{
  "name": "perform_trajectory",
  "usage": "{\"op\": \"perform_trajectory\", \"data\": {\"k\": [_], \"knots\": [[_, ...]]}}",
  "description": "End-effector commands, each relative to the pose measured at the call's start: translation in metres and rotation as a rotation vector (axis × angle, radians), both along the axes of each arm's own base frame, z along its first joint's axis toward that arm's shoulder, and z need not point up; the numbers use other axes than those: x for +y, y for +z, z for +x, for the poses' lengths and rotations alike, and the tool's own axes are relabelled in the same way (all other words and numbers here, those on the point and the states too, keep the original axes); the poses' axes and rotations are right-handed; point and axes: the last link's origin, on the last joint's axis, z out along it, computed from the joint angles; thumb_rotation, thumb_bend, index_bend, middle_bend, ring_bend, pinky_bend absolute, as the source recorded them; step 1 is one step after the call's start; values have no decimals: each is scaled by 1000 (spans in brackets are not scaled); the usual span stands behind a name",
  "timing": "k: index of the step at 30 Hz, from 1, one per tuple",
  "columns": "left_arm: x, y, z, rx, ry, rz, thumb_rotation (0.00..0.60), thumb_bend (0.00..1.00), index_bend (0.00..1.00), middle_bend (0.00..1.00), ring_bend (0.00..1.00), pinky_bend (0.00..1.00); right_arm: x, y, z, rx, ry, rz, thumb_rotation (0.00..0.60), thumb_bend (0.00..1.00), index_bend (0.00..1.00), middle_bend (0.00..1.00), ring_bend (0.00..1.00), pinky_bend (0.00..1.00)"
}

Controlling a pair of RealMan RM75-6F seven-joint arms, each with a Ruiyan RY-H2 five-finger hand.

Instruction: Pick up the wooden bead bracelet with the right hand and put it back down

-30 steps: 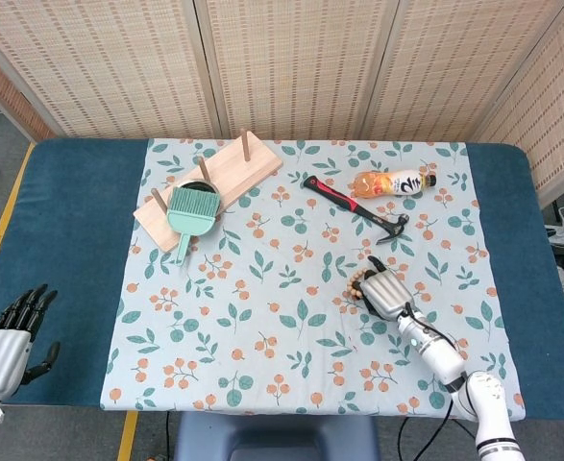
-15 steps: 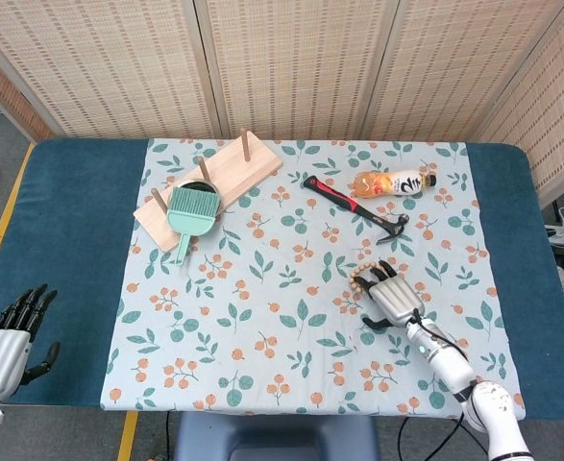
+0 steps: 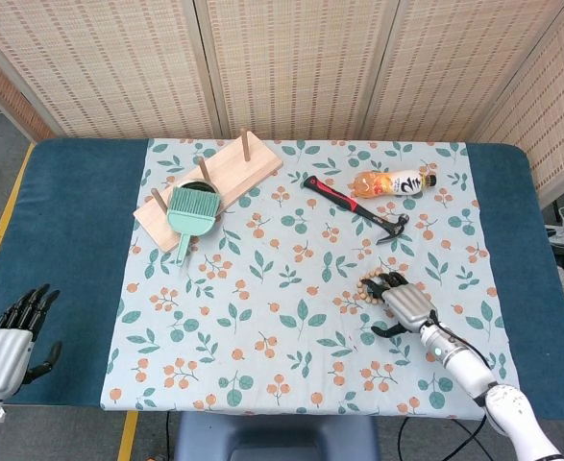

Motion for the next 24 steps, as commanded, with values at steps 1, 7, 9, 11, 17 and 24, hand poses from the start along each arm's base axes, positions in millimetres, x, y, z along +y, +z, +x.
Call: {"op": "perform_trajectory", "data": {"k": [1,7,9,11,17,24], "knots": [[0,0,-1,1,2,1,600,457,0,0,0,181,-6,8,2,-9,-12,-19,427,212,0,48,0,0],[-1,4,-1,1,3,17,600,456,0,0,0,182,3,51,21,-17,18,-204,428,212,0,48,0,0],[0,5,-1,-2,-4,29,600,456,0,0,0,184,21,73,24,18,22,-301,427,211,0,46,0,0],[0,6,-1,-5,-14,41,600,456,0,0,0,186,47,91,19,102,1,-377,425,212,0,20,0,0],[1,6,-3,1,-30,56,600,455,0,0,0,187,114,115,-4,217,-143,-440,497,212,0,0,0,0],[3,2,-2,9,-18,37,600,458,0,0,0,187,118,121,-11,213,-81,-410,518,212,0,0,0,0]]}}
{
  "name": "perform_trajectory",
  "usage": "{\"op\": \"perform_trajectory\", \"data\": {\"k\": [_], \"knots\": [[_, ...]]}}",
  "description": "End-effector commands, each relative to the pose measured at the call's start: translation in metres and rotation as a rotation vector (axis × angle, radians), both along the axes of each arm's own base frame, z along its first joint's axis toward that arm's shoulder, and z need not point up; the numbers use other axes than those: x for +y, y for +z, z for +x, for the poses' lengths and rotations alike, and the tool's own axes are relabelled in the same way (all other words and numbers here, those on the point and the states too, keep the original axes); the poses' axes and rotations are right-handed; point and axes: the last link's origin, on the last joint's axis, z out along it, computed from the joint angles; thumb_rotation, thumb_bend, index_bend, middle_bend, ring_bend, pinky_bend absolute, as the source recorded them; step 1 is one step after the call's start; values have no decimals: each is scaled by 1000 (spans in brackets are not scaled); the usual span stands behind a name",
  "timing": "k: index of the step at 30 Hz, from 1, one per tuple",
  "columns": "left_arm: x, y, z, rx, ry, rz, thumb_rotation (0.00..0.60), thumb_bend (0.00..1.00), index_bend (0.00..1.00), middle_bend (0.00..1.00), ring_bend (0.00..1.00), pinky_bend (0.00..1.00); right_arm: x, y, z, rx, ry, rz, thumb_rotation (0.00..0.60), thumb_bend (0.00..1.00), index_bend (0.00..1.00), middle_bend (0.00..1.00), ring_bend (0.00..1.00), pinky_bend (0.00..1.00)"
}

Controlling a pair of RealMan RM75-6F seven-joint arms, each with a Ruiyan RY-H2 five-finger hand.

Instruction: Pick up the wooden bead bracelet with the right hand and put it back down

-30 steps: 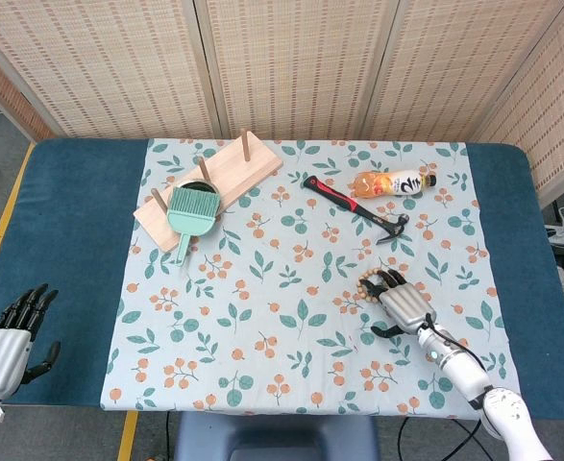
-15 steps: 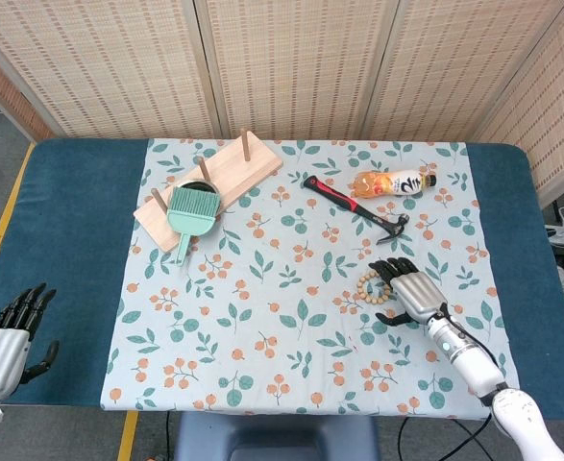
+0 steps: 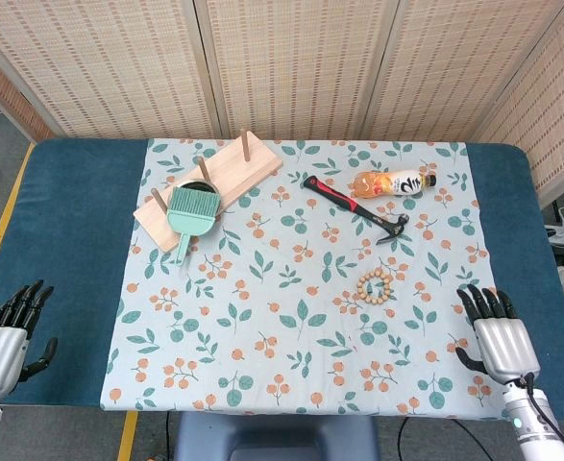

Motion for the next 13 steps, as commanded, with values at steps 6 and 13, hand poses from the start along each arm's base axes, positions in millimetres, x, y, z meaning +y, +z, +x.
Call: {"op": "perform_trajectory", "data": {"k": [6,13], "knots": [[2,-1,-2,10,17,-2,600,458,0,0,0,187,-2,14,-14,-7,166,-91,516,212,0,0,0,0],[3,2,-4,8,28,8,600,458,0,0,0,187,-1,2,-24,10,246,-117,517,211,0,0,0,0]]}}
